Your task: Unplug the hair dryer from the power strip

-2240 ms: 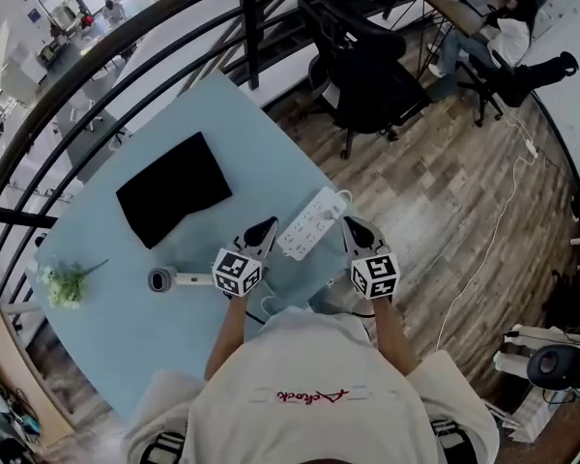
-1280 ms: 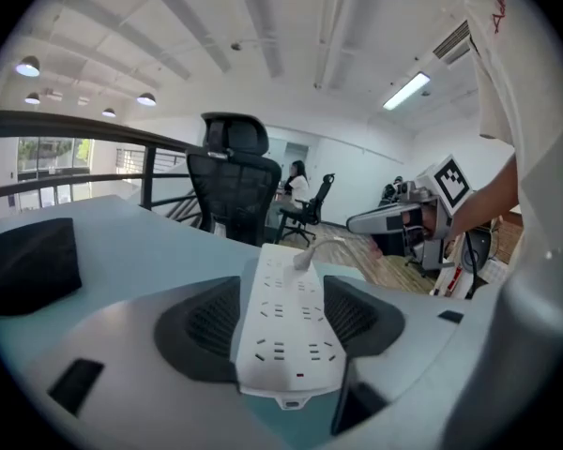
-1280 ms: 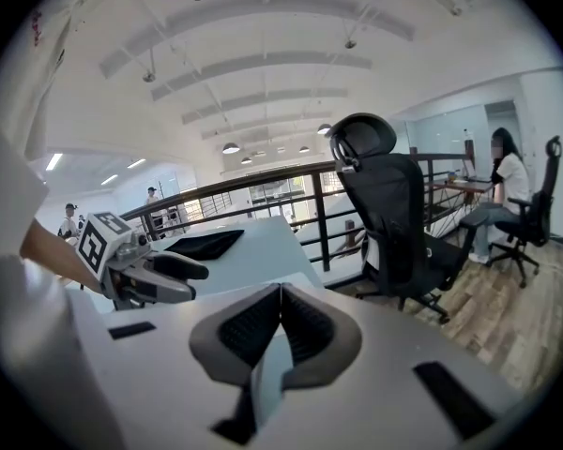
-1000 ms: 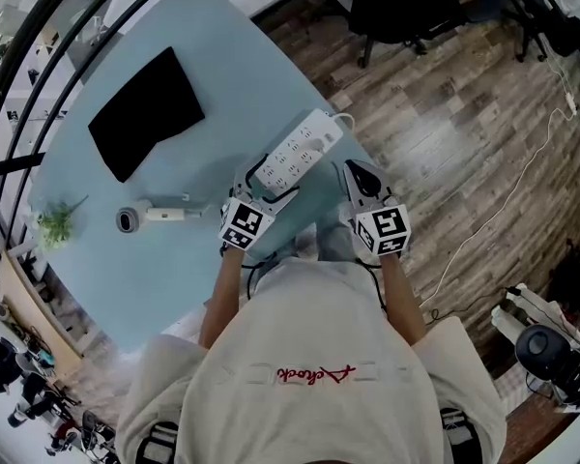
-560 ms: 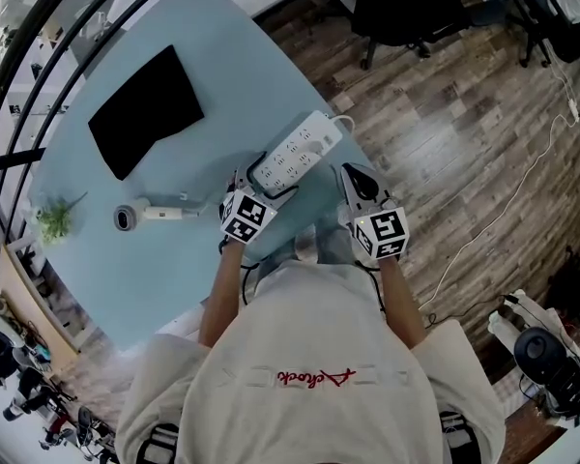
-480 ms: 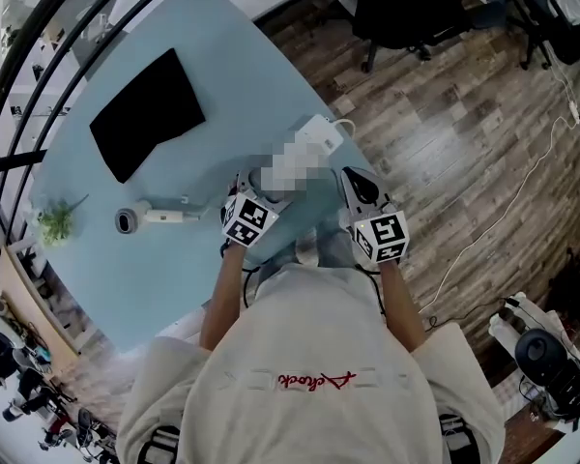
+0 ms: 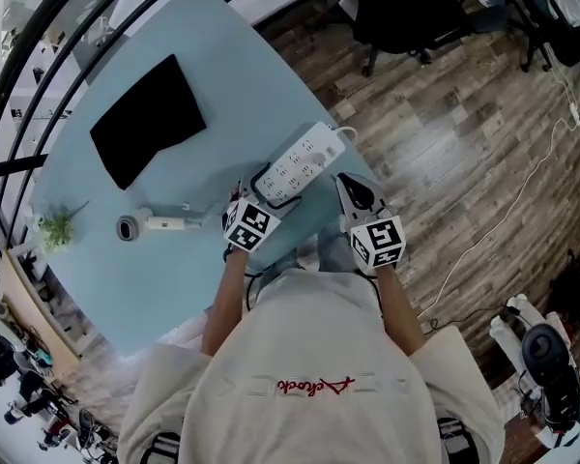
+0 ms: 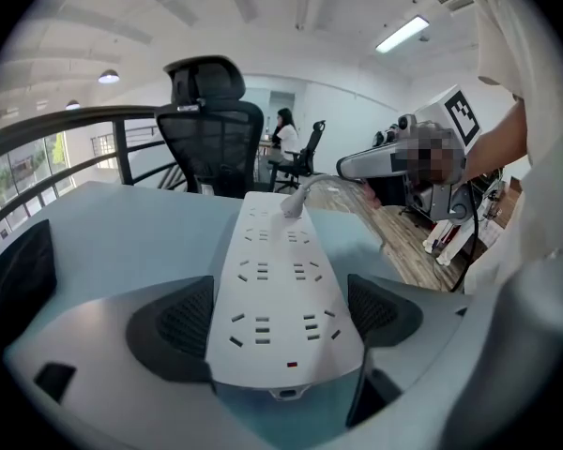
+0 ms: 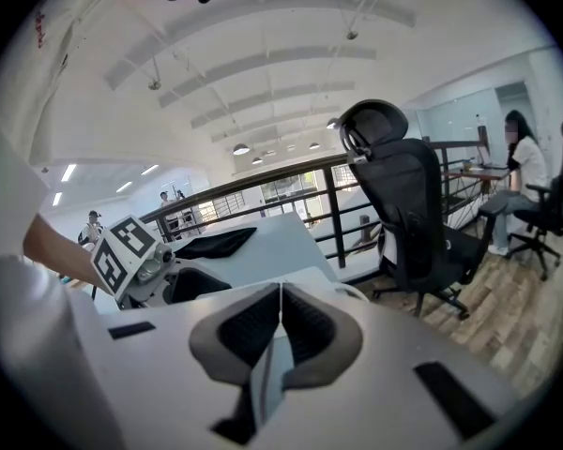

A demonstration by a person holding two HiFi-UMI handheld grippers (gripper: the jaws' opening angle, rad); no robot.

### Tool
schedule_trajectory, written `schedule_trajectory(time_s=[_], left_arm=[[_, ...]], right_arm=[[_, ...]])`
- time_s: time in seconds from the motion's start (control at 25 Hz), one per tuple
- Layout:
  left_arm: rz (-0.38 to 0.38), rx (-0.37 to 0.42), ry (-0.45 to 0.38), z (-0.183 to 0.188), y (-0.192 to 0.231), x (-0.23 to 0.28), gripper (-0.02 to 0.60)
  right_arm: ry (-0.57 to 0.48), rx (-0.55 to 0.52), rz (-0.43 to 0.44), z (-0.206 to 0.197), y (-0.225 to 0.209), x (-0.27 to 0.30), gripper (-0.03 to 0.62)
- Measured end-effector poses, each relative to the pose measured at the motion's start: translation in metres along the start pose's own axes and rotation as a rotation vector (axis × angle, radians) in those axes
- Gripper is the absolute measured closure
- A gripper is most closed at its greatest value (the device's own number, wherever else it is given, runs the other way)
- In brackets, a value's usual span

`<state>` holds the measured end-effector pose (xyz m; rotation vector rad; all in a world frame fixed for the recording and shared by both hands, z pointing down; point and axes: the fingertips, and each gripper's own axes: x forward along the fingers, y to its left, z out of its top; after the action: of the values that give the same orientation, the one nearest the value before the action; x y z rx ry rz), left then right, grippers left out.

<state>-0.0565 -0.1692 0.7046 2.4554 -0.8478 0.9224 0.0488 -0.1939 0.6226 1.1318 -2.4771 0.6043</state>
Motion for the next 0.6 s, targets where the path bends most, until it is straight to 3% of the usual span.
schedule_trajectory(time_s=[0.16,0.4,0.44,0.52,0.6], left_arm=[[-0.008,-0.006,0.003,0.0,0.001,0.0,0.158],[-0.009,-0.013,0.005,0.0,0.001,0.001,0.158],[-0.01,-0.014,0.004,0.0,0.001,0.001,0.158],[-0.011,-0.015,0.004,-0.001,0.001,0.002,0.158],[-0.012,-0.016,0.003,-0.001,0.002,0.002,0.158]], right_arm=[[-0.03,0.02,-0.001,0.01,-0.001,0.005,0.576],[-0.056,-0.04,0.043,0.026,0.008,0.02,0.572],[-0.054,-0.046,0.06,0.026,0.01,0.021,0.543],[-0.032,-0.076,0.089,0.022,0.015,0.026,0.413],[0.013,-0.15,0.096,0.014,0.019,0.031,0.358]])
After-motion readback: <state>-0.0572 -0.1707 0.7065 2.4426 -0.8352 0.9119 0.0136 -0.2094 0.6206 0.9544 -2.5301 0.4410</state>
